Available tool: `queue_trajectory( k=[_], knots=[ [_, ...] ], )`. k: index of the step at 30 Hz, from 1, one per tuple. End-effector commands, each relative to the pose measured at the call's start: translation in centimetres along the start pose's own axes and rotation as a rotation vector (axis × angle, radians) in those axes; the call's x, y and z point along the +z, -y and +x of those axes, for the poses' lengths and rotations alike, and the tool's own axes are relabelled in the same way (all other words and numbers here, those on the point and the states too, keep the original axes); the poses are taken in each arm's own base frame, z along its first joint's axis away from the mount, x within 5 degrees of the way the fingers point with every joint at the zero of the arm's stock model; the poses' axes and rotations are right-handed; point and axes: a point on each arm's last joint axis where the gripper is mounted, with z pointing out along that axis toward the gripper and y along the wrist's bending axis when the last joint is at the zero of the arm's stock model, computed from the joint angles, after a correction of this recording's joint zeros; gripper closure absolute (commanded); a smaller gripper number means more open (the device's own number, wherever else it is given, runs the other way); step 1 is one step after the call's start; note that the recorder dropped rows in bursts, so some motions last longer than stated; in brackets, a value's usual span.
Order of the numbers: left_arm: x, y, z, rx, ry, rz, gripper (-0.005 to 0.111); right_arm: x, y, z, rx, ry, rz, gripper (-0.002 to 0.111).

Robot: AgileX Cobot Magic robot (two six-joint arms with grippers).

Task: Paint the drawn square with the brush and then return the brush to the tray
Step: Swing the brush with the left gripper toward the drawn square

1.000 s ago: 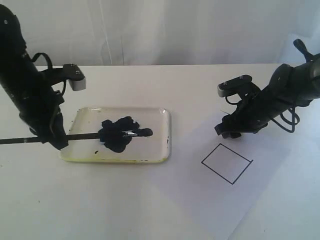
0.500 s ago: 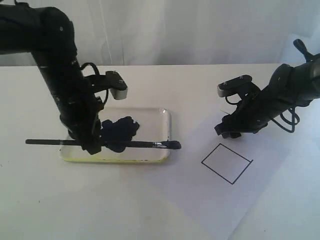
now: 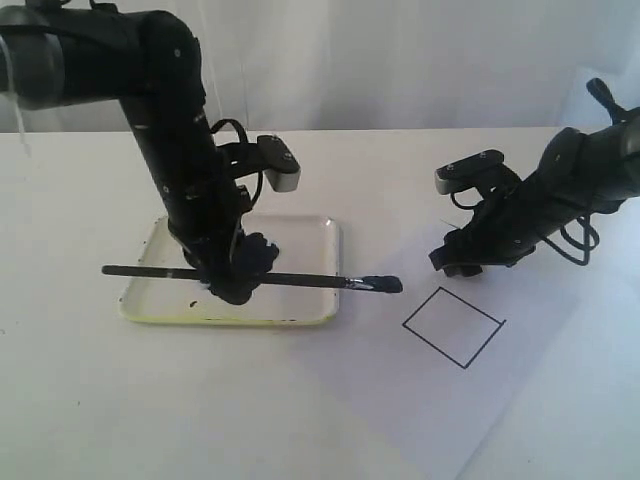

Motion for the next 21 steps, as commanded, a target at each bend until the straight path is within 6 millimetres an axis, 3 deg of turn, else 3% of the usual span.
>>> queue_trajectory(
  k=[1,10,16,21],
  knots=[
    [-0.2,1.5,-0.8,-0.008,-0.014,0.043,0.107,0.3,0.0,0.2,-0.007,-0.01,-0.004,0.053],
    [0.5,3.1,-2.1,-0.076,-0.04,0.027,0.107,0.3,0.0,0.2,-0.007,-0.012,-0.005,0.053],
    [2.5,3.2,-3.5,-0.109,-0.064,0.038,0.107,0.3,0.0,0.2,-0.007,-0.01,-0.004,0.053],
    [1.2,3.0,-4.9,-0.117,-0.016,0.017,0.107,0.3,0.1,0.1,-0.007,-0.004,0.001,0.053]
  ],
)
